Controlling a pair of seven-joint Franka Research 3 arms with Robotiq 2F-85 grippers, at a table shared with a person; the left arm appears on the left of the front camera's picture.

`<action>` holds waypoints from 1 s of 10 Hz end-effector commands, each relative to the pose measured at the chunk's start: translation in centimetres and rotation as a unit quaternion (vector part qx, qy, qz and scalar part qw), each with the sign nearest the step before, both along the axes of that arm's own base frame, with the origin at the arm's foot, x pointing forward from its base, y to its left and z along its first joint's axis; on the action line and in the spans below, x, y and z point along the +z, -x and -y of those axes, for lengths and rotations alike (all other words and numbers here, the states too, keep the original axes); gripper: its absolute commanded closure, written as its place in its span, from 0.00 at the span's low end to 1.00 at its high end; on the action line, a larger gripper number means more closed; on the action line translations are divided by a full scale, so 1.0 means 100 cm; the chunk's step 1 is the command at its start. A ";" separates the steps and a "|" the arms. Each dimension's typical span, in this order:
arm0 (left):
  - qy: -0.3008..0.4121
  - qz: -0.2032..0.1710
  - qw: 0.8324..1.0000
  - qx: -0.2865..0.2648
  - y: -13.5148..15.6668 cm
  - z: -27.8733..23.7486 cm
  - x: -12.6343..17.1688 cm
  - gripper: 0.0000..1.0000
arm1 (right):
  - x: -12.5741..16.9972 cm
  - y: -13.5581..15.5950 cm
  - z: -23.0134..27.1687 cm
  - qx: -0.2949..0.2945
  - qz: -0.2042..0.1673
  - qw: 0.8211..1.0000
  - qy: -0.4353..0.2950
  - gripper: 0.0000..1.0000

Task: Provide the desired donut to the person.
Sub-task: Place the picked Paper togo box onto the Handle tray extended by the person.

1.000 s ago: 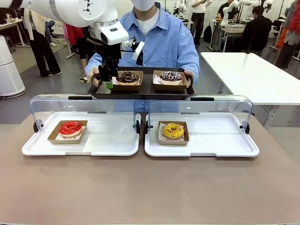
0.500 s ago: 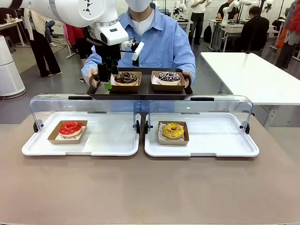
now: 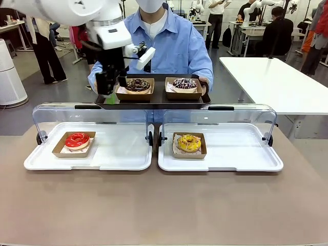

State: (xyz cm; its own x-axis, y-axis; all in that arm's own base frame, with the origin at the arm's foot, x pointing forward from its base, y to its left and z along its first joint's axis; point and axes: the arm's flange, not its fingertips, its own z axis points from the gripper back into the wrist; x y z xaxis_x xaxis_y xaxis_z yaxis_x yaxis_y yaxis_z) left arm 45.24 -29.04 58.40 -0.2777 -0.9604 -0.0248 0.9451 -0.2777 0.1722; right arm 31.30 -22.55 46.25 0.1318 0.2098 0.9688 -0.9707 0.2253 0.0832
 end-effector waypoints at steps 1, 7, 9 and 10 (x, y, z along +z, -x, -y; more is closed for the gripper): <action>-0.009 0.021 1.000 -0.015 0.050 -0.044 -0.023 0.00 | 0.000 0.001 0.000 0.004 0.004 1.000 -0.002 0.00; 0.020 0.027 0.999 0.001 0.107 -0.104 -0.041 0.00 | 0.000 0.001 0.000 0.004 0.004 1.000 -0.002 0.00; 0.006 0.028 1.000 0.010 0.106 -0.101 -0.038 0.00 | 0.000 0.001 0.000 0.004 0.004 1.000 -0.002 0.00; 0.006 0.028 1.000 0.010 0.106 -0.101 -0.038 0.00 | 0.000 0.001 0.000 0.004 0.004 1.000 -0.002 0.00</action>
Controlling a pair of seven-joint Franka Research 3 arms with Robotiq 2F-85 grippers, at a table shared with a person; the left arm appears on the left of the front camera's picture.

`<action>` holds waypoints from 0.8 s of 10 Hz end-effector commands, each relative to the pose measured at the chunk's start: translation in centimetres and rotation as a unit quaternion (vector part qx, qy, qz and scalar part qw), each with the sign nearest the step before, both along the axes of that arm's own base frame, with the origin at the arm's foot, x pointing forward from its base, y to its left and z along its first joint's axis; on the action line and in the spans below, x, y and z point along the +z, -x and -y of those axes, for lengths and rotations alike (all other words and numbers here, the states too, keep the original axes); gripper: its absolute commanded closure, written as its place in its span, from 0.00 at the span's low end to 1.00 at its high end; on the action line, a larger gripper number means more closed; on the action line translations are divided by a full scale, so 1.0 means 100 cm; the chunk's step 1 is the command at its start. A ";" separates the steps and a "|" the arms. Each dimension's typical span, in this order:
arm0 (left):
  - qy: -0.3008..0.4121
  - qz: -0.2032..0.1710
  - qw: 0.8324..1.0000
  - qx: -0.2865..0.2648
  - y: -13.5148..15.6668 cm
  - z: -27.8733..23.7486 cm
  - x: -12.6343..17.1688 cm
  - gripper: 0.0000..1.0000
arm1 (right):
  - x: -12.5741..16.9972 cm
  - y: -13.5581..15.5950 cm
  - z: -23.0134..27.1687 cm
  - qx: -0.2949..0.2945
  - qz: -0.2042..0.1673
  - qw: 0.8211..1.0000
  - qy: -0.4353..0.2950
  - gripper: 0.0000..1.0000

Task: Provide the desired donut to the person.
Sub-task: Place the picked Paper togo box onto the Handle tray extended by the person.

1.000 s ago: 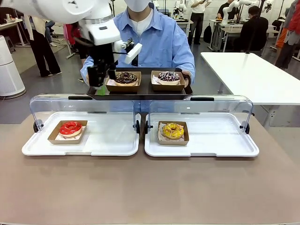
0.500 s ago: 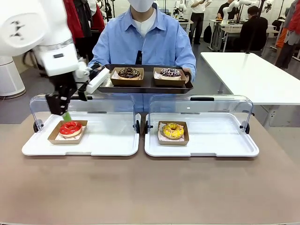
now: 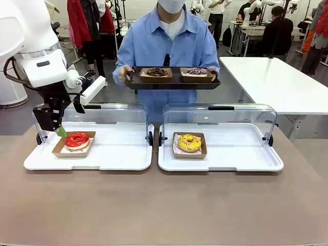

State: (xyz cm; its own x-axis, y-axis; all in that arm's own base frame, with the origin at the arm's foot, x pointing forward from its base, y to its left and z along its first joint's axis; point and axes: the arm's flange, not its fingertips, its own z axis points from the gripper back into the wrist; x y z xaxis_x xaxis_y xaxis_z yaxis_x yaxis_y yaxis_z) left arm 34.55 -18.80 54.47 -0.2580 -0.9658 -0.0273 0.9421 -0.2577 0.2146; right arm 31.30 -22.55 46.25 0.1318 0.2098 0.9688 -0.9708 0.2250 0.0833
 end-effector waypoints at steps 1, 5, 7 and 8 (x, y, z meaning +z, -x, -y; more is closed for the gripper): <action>0.001 0.006 1.000 0.000 -0.001 0.001 0.001 0.00 | 0.000 0.001 0.000 0.004 0.004 1.000 -0.002 0.00; 0.001 0.006 1.000 0.000 -0.001 0.001 0.001 0.00 | 0.000 0.001 0.000 0.004 0.004 1.000 -0.002 0.00; 0.000 0.002 1.000 -0.002 0.000 0.001 0.001 0.00 | 0.000 0.001 0.000 0.004 0.004 1.000 -0.002 0.00; 0.066 -0.001 0.998 0.023 -0.009 -0.019 -0.001 0.00 | 0.000 0.001 0.000 0.004 0.004 1.000 -0.002 0.00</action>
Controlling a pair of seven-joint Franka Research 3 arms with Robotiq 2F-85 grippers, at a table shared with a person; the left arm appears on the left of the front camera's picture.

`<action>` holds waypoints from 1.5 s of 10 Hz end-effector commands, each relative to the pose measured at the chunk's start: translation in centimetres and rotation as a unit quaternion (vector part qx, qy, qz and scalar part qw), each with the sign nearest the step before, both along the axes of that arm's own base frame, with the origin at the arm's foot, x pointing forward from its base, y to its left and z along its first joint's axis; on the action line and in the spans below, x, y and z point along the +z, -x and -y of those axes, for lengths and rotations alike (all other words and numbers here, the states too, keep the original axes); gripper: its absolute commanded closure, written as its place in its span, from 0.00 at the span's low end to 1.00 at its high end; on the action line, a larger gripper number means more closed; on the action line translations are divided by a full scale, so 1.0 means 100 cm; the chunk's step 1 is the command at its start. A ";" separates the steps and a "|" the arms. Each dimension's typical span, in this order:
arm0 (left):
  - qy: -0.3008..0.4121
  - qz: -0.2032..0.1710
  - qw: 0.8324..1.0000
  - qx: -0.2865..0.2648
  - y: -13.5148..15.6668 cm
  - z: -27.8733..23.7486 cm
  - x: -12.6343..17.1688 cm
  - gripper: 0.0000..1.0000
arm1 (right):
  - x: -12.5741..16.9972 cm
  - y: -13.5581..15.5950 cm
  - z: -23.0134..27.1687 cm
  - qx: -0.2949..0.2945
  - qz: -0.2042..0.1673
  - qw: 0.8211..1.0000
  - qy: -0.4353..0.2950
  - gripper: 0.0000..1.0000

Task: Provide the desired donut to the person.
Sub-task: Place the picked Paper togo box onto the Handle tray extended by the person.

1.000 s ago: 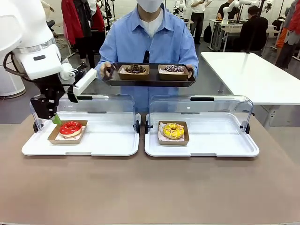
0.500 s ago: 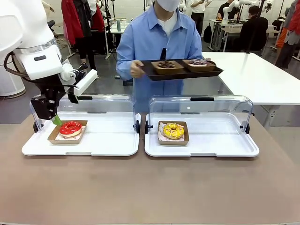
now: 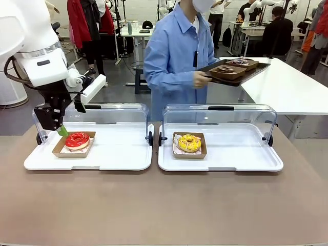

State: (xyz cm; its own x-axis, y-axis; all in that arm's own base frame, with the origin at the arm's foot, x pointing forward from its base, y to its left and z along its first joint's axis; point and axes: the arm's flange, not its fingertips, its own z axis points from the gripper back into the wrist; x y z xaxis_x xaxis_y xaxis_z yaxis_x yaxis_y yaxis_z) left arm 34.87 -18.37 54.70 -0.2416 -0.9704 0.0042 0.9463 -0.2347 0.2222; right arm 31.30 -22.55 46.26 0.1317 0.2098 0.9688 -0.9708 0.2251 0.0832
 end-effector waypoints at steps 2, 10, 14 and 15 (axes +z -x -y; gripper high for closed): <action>0.162 -0.032 0.986 0.035 -0.025 -0.070 -0.009 0.00 | -0.001 0.001 0.000 0.004 0.004 1.000 -0.002 0.00; 0.584 -0.091 0.802 0.089 -0.031 -0.295 -0.099 0.00 | -0.001 0.001 0.000 0.004 0.004 1.000 -0.002 0.00; 0.593 -0.090 0.786 0.149 -0.003 -0.344 -0.108 0.00 | -0.001 0.001 0.000 0.004 0.004 1.000 -0.002 0.00; 0.593 -0.092 0.784 0.158 0.006 -0.354 -0.109 0.00 | -0.001 0.001 0.000 0.004 0.004 1.000 -0.002 0.00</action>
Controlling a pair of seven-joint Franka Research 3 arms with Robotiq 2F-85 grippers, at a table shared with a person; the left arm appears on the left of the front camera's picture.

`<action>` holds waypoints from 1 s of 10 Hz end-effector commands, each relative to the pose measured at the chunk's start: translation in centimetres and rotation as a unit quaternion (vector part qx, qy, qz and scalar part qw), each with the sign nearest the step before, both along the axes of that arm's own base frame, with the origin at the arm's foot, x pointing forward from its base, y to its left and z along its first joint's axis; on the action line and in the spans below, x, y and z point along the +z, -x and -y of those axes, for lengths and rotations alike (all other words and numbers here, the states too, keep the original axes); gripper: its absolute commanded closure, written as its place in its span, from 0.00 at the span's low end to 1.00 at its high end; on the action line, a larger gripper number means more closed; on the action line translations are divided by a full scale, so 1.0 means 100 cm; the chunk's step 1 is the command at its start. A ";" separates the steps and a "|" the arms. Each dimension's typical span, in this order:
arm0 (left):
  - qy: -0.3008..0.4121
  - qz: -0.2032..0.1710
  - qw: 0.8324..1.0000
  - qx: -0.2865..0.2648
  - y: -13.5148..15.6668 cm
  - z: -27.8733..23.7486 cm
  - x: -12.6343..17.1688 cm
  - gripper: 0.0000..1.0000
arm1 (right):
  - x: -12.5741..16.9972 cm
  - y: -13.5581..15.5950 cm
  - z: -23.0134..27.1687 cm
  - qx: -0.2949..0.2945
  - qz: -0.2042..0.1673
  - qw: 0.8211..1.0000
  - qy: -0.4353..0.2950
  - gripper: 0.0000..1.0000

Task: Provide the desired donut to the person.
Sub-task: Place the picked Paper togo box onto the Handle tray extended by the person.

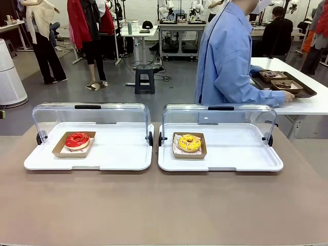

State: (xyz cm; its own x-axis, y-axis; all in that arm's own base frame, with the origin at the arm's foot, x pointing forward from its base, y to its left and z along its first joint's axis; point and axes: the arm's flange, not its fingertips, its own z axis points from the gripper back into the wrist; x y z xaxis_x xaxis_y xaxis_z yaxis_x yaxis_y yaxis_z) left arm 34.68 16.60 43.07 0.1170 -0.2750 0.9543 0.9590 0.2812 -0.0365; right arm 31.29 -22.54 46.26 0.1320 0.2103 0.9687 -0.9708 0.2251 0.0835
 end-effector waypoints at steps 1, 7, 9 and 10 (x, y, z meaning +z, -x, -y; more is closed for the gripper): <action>0.004 -0.002 1.000 0.007 0.012 -0.010 0.007 0.00 | -0.001 0.001 0.000 0.004 0.004 1.000 -0.002 0.00; 0.008 0.001 1.000 0.013 0.012 -0.015 0.005 0.00 | -0.001 0.001 0.000 0.004 0.004 1.000 -0.002 0.00; 0.008 0.001 1.000 0.013 0.012 -0.015 0.005 0.00 | -0.001 0.001 0.000 0.004 0.004 1.000 -0.002 0.00; 0.008 0.001 1.000 0.013 0.012 -0.015 0.005 0.00 | -0.001 0.001 0.000 0.004 0.004 1.000 -0.002 0.00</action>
